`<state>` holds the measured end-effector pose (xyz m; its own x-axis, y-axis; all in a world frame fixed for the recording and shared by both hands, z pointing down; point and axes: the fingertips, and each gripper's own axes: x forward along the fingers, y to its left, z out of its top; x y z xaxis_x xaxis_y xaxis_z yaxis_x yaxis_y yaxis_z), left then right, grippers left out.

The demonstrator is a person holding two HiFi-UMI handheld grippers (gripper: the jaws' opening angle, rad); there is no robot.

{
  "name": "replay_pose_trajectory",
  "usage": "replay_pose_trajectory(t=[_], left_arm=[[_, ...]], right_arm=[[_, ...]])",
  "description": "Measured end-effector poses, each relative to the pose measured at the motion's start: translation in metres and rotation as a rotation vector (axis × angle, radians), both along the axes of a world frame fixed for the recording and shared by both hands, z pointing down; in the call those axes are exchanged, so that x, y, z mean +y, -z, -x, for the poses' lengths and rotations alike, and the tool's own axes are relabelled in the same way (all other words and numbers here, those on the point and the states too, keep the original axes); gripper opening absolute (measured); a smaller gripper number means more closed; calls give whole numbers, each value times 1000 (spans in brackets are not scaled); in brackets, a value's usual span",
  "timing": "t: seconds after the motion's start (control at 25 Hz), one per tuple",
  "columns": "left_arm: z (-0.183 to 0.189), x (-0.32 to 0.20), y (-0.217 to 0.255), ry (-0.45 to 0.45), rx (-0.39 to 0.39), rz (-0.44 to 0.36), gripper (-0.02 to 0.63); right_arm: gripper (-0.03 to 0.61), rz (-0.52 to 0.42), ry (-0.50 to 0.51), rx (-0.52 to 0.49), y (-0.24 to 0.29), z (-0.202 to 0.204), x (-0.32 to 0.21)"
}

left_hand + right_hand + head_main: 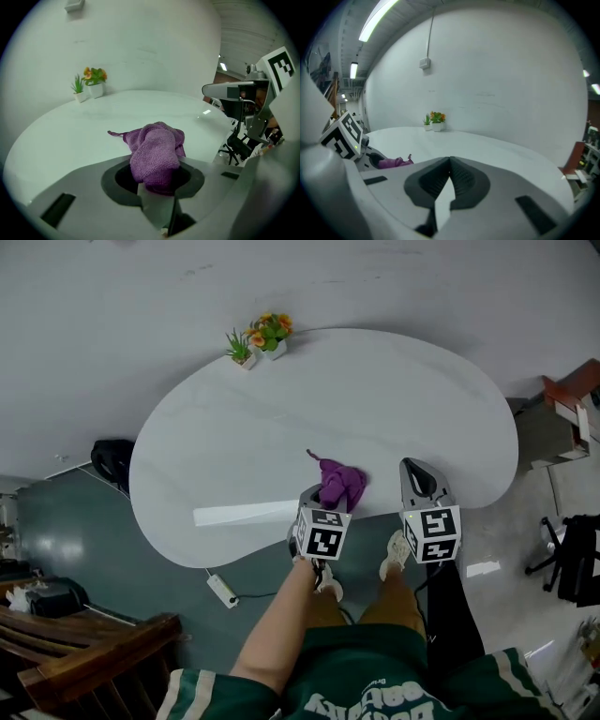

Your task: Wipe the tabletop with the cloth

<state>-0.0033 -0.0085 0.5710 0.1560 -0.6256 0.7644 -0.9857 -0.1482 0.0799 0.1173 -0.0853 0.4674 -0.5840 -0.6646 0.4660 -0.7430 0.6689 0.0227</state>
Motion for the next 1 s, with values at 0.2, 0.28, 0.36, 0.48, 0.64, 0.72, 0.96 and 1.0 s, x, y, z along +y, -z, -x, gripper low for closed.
replay_pose_trajectory(t=[0.2, 0.28, 0.36, 0.48, 0.64, 0.72, 0.96, 1.0], left_arm=[[87, 45, -1, 84, -2, -3, 133], [120, 63, -2, 120, -2, -5, 133], [151, 81, -2, 158, -4, -5, 133], [194, 108, -2, 211, -17, -3, 134], [250, 145, -4, 299, -29, 2, 135], [280, 166, -5, 345, -46, 6, 135], [358, 231, -7, 476, -98, 33, 135], [368, 242, -7, 498, -108, 37, 135]], right_arm=[[3, 1, 86, -6, -1, 91, 35], [3, 1, 118, -9, -1, 124, 48], [3, 3, 150, -9, -3, 154, 61], [3, 9, 208, -13, -5, 198, 82], [3, 9, 296, -8, -8, 253, 109], [3, 5, 340, -9, -7, 279, 124], [3, 6, 441, -19, -7, 335, 160], [3, 4, 457, -19, -6, 343, 165]])
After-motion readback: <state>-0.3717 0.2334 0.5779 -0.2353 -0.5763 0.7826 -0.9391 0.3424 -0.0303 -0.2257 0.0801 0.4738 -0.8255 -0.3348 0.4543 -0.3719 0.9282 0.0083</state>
